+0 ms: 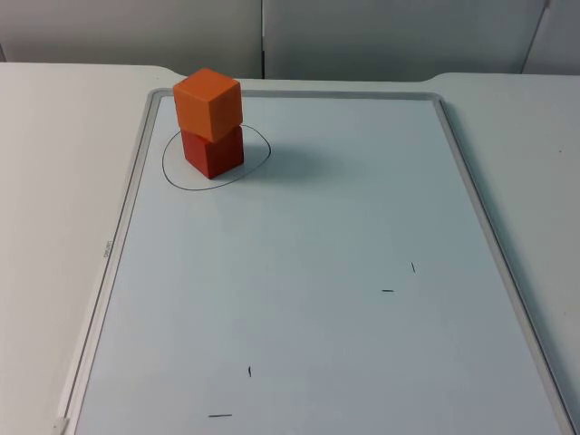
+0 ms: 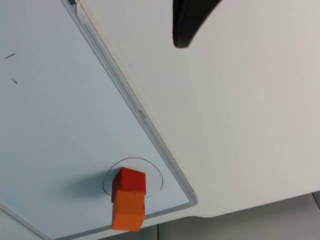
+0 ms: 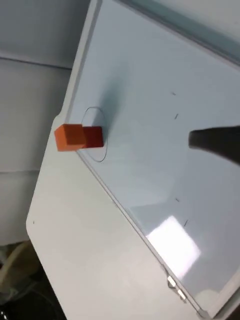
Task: Pick up one cube with the left hand and another cube with the right hand. First place the cube in the right hand at the target position, then stack the cube in the left hand on top.
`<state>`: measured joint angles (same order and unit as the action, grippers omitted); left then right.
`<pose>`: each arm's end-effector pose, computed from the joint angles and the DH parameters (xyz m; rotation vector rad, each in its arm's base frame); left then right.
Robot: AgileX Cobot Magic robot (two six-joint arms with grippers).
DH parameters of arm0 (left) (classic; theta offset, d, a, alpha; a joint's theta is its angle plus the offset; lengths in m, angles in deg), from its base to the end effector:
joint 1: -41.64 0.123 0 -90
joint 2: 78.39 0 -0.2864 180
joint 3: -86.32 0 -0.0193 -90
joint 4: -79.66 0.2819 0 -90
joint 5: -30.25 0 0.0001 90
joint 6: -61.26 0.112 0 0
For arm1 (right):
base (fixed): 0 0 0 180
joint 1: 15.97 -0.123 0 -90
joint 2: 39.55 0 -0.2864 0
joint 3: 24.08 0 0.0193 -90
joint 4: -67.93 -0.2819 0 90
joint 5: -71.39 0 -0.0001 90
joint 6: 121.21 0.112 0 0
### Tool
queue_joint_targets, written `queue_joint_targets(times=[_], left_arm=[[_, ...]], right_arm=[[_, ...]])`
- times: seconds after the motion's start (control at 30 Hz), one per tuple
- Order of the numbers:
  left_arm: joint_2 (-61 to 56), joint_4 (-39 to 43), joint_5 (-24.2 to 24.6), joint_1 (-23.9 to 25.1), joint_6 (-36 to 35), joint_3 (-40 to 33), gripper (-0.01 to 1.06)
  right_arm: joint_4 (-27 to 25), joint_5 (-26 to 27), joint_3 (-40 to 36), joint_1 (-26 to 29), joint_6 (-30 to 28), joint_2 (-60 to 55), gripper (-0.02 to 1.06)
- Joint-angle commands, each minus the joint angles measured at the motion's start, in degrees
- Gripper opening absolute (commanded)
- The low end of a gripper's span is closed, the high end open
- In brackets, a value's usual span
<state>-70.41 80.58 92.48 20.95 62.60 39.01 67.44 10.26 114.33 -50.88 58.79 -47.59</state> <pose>0.0346 -0.0114 0.2873 0.3918 2.0187 -0.1906 0.0187 0.0141 0.3206 -0.5876 1.8653 0.4146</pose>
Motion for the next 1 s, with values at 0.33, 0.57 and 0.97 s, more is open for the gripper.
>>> queue_joint_targets(times=[0.33, 0.57, 0.97], left_arm=[[-0.23, -0.56, -0.45, -0.18, -0.24, -0.47, 1.05], [-0.23, -0.56, -0.45, -0.18, -0.24, -0.47, 1.05], [-0.23, -0.56, -0.45, -0.18, -0.24, -0.47, 1.05]], right_arm=[[1.52, -0.78, -6.39, -0.85, 1.49, 0.29, 0.71], [1.65, -0.77, -6.39, -0.85, 1.49, 0.29, 0.71], [1.75, -0.77, -6.39, -0.85, 1.38, 0.29, 1.05]])
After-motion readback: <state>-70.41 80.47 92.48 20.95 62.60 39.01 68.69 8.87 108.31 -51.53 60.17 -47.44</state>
